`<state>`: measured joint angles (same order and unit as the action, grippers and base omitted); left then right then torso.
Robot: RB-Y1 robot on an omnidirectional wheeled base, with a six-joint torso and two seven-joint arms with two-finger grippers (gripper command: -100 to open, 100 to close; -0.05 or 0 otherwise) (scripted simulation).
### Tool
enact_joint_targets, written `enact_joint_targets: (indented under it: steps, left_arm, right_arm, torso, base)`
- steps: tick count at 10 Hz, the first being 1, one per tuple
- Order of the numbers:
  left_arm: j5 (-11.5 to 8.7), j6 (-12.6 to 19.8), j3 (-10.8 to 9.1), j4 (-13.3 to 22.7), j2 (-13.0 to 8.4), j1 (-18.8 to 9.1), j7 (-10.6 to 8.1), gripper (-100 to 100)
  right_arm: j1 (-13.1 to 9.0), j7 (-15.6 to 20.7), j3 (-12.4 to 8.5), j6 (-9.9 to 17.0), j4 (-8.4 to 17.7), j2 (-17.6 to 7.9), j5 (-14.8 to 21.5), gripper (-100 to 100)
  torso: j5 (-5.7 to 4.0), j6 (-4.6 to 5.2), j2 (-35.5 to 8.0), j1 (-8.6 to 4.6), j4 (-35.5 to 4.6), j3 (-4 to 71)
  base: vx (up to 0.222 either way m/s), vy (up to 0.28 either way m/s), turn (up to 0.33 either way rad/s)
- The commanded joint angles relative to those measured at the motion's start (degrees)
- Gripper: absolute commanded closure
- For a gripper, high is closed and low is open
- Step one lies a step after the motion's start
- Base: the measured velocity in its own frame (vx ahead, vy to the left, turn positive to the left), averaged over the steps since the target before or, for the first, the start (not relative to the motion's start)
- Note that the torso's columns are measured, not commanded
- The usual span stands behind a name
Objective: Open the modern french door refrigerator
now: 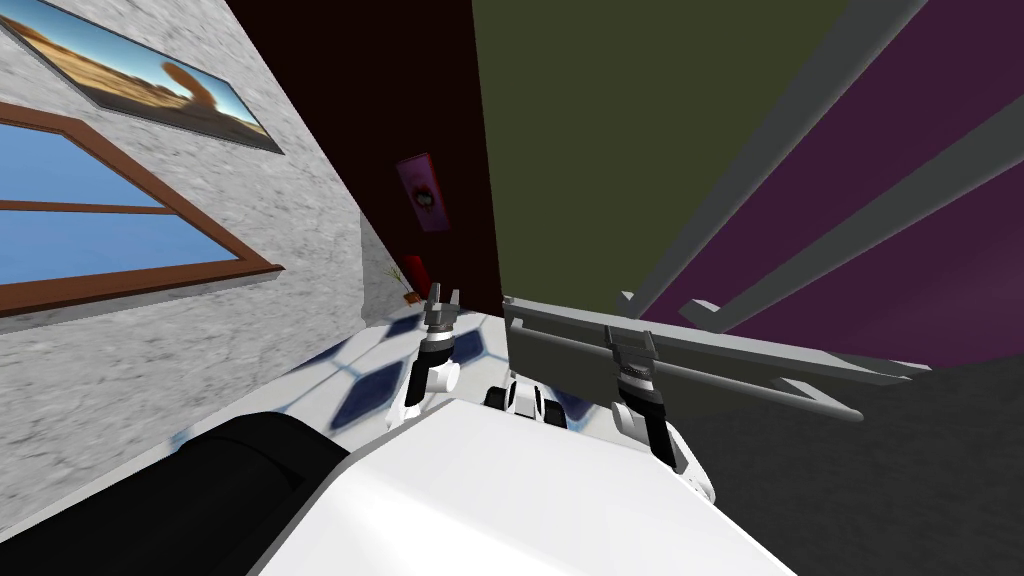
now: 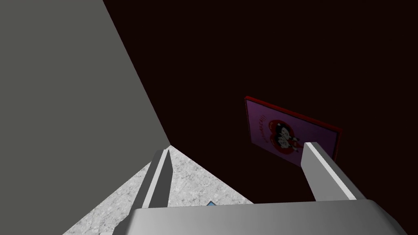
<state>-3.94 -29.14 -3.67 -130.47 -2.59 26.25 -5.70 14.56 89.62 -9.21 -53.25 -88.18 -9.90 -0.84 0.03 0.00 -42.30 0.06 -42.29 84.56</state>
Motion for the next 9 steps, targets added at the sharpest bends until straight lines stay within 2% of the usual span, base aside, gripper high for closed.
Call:
enact_joint_targets:
  steps: [1, 3, 4, 6, 7, 9]
  left_arm:
    - [0.00, 0.00, 0.00, 0.00, -0.01, 0.00, 0.00, 0]
    - [0.00, 0.00, 0.00, 0.00, 0.00, 0.00, 0.00, 0]
    - [0.00, 0.00, -0.01, 0.00, -0.01, 0.00, 0.00, 0]
    - [0.00, 0.00, 0.00, 0.00, 0.00, 0.00, 0.00, 0]
    - [0.00, 0.00, -0.01, 0.00, -0.01, 0.00, 0.00, 0]
    - [0.00, 0.00, 0.00, 0.00, 0.00, 0.00, 0.00, 0]
  right_arm:
    - [-0.40, 4.48, -0.39, -1.04, 2.34, 0.12, 0.39, -100]
    - [-0.40, 7.49, -0.39, -1.04, 2.34, 0.12, 0.39, -100]
    - [-0.76, 9.28, -0.78, -1.94, 4.47, 0.18, 0.72, -100]
    - [-0.76, 12.08, -0.78, -1.94, 4.47, 0.18, 0.72, -100]
    - [-1.06, 13.88, -1.17, -2.81, 6.56, 0.28, 1.06, -100]
    - [-1.06, 16.55, -1.17, -2.81, 6.56, 0.28, 1.06, -100]
  torso:
    - [-0.06, 0.00, 0.01, -0.21, 0.00, 0.01]
    - [-0.01, 0.00, 0.05, -0.02, 0.02, 0.03]
    - [-0.05, 0.00, 0.00, -0.17, 0.00, 0.00]
    - [-0.01, 0.00, 0.01, -0.01, 0.00, 0.00]
    - [-0.03, 0.00, -0.02, -0.11, 0.00, -0.01]
    - [-0.01, 0.00, 0.02, -0.01, 0.01, 0.01]
  base:
    - [0.017, 0.084, 0.003]
    - [0.012, 0.063, -0.004]
    - [0.011, 0.062, 0.006]
    - [0.005, 0.060, -0.002]
    - [0.003, 0.077, 0.009]
    - [0.004, 0.061, -0.001]
